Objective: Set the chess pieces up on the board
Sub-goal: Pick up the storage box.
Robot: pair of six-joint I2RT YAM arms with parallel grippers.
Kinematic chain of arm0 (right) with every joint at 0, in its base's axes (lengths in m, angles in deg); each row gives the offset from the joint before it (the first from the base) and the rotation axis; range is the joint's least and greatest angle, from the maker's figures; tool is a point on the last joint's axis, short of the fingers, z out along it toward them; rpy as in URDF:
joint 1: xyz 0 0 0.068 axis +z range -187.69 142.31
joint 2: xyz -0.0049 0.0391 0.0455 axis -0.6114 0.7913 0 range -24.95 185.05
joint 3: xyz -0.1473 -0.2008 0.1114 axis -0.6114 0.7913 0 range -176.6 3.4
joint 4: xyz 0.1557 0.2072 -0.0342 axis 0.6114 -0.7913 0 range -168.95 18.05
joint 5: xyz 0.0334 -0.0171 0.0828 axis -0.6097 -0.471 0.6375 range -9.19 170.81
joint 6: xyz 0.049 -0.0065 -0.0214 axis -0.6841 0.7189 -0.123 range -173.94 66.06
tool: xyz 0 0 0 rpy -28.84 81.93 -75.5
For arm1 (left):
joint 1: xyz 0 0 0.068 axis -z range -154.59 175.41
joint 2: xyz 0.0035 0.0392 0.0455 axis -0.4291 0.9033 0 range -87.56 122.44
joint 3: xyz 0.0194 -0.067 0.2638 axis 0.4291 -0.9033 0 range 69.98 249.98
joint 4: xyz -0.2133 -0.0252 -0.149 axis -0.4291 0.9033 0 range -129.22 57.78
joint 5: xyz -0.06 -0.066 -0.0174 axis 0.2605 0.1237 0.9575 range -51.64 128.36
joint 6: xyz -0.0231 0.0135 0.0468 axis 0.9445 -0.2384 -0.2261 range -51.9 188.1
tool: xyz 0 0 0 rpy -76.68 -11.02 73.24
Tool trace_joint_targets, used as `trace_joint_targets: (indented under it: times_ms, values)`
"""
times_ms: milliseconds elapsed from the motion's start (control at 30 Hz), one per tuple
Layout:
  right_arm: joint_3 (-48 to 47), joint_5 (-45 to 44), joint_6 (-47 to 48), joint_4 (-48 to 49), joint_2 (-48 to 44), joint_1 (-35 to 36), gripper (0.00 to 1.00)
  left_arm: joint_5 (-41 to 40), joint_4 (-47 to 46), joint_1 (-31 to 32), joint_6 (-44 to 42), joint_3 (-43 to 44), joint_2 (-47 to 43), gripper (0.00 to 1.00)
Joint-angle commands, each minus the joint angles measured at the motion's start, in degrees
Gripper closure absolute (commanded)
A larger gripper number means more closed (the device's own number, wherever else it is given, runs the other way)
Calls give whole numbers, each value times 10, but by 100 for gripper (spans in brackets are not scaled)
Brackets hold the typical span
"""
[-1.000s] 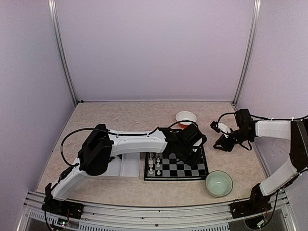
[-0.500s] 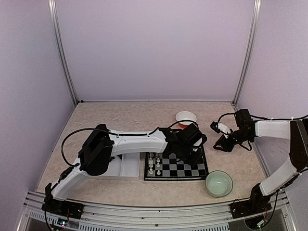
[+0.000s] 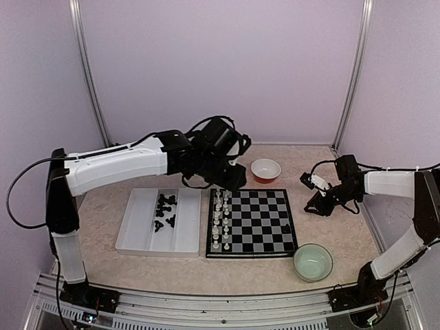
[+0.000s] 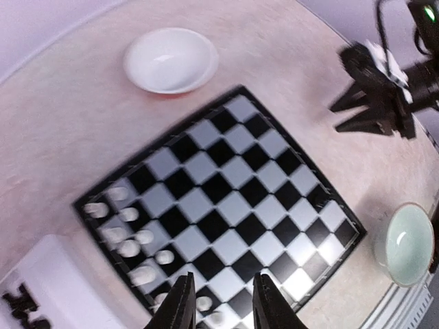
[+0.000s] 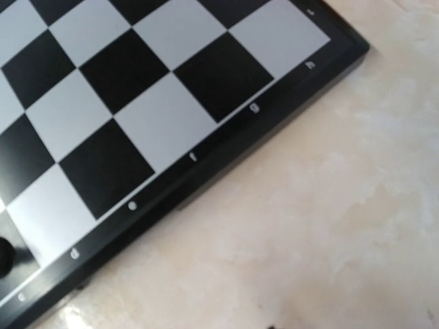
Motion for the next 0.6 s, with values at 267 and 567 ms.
trace_joint_targets:
  times_ms: [267,567]
  values:
    - [-10,4,7,-7,8,-6,70,-127,46,-169,66,-290,-189,71]
    - [-9,8,8,-8,6,-6,70,-99,80,-198,64,-354,-180,68]
